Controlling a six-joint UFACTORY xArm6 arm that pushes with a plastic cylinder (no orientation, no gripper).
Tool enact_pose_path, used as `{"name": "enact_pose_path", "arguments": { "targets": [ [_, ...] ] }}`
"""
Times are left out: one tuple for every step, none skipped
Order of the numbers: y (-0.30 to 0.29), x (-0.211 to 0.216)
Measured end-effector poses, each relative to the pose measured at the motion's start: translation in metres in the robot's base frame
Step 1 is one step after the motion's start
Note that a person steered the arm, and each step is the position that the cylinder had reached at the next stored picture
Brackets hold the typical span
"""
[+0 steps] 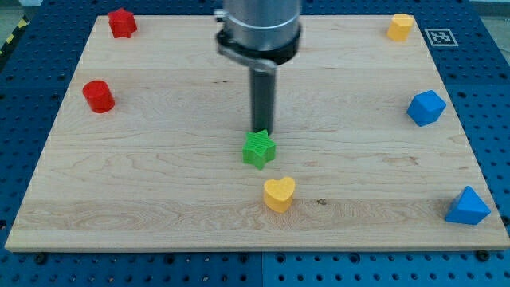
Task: Push the blue triangle up a bit
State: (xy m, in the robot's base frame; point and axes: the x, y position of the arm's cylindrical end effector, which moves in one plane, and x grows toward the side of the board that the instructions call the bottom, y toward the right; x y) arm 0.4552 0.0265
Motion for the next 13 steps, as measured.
{"name": "enact_pose_path", "arguments": {
  "targets": [
    [0.093, 0.012],
    [0.185, 0.049],
    [0.277, 0.084],
    [0.312, 0.132],
    [0.304, 0.162],
    [0.29, 0.159],
    [0.256, 0.156],
    [0.224, 0.146],
    [0.221, 0.127],
    [0.208, 0.115],
    [0.18, 0.115],
    [0.155, 0.111],
    [0.145, 0.108]
  ]
}}
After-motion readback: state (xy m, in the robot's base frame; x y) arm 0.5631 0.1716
